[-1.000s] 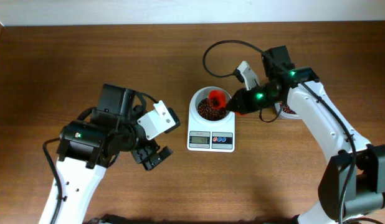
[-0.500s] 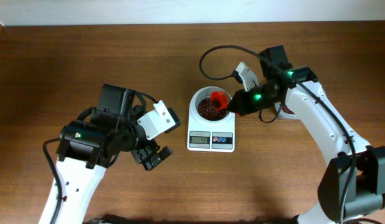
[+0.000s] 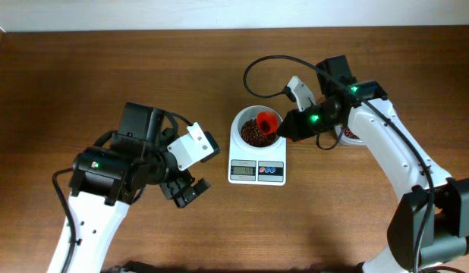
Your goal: Scoop and weigh 50g on scale
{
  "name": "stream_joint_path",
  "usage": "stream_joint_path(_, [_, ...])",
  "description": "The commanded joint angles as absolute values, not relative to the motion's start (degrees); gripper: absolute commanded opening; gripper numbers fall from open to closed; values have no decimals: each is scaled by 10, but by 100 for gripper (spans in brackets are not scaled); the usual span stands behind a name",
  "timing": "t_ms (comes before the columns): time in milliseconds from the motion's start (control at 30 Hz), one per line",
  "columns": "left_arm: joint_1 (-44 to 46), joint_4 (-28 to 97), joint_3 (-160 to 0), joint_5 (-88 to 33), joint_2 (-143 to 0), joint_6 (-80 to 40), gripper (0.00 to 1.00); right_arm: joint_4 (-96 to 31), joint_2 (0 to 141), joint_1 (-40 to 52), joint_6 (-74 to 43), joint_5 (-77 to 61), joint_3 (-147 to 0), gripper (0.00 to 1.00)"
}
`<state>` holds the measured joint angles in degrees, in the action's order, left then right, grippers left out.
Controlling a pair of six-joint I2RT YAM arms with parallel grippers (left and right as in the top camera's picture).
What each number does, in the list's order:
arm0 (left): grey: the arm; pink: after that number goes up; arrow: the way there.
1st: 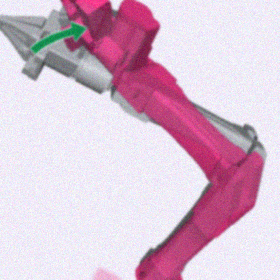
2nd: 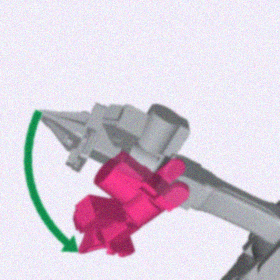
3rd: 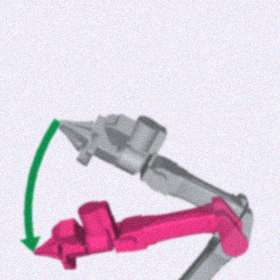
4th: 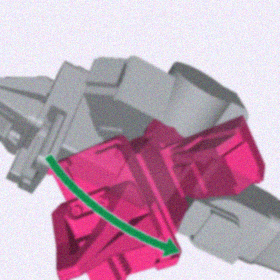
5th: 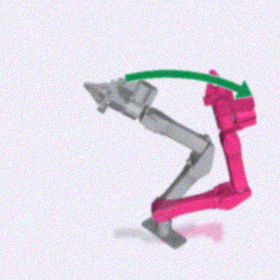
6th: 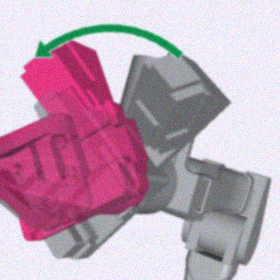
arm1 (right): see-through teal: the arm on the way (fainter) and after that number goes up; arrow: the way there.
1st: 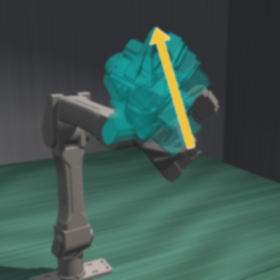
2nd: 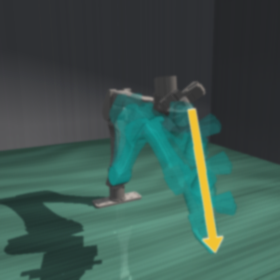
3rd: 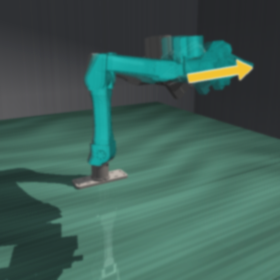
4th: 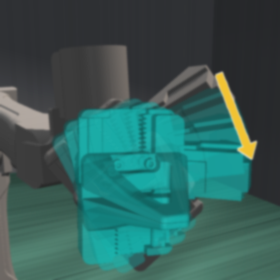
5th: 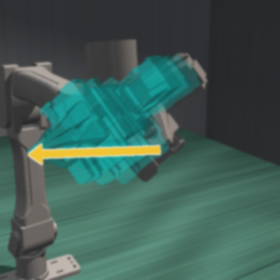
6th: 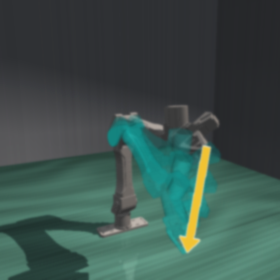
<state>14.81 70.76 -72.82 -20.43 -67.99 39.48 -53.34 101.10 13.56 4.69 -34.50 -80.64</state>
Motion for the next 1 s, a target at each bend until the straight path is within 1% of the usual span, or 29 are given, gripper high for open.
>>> stream_joint_path(0, [145, 708, -739, -212, -679, 404, 99, -534, 997, 139, 51, -340, -817, 4])
stream_joint_path(67, [145, 708, -739, -212, -679, 404, 99, -534, 997, 139, 51, -343, -817, 4])
stream_joint_path(100, [145, 708, -739, -212, -679, 404, 99, -534, 997, 138, 60, -375, -817, 4])
stream_joint_path(133, [145, 708, -739, -212, -679, 404, 99, -531, 997, 138, 100, -397, -817, 4])
stream_joint_path(167, [145, 708, -739, -212, -679, 404, 99, -536, 1000, 139, 43, -315, -817, 4])
stream_joint_path(300, [145, 708, -739, -212, -679, 404, 99, -537, 1000, 138, 41, -339, -817, 4])
stream_joint_path(367, [145, 708, -739, -212, -679, 404, 99, -527, 1000, 138, 57, -393, -817, 4])
stream_joint_path(633, [145, 708, -739, -212, -679, 404, 99, -527, 1000, 138, 58, -406, -817, 4])
stream_joint_path(667, [145, 708, -739, -212, -679, 404, 99, -527, 1000, 138, 57, -391, -817, 4])
stream_joint_path(700, [145, 708, -739, -212, -679, 404, 99, -535, 1000, 138, 34, -318, -817, 4])
stream_joint_path(733, [145, 708, -739, -212, -679, 404, 99, -533, 1000, 139, 33, -326, -817, 4])
stream_joint_path(767, [145, 708, -739, -212, -679, 404, 99, -524, 1000, 138, 102, -423, -817, 4])
stream_joint_path(800, [145, 708, -739, -212, -679, 404, 99, -521, 1000, 138, 120, -439, -817, 4])
stream_joint_path(933, [145, 708, -739, -212, -679, 404, 99, -523, 1000, 133, 116, -440, -817, 4])
stream_joint_path(967, [145, 708, -739, -212, -679, 404, 99, -523, 1000, 133, 92, -394, -817, 4])
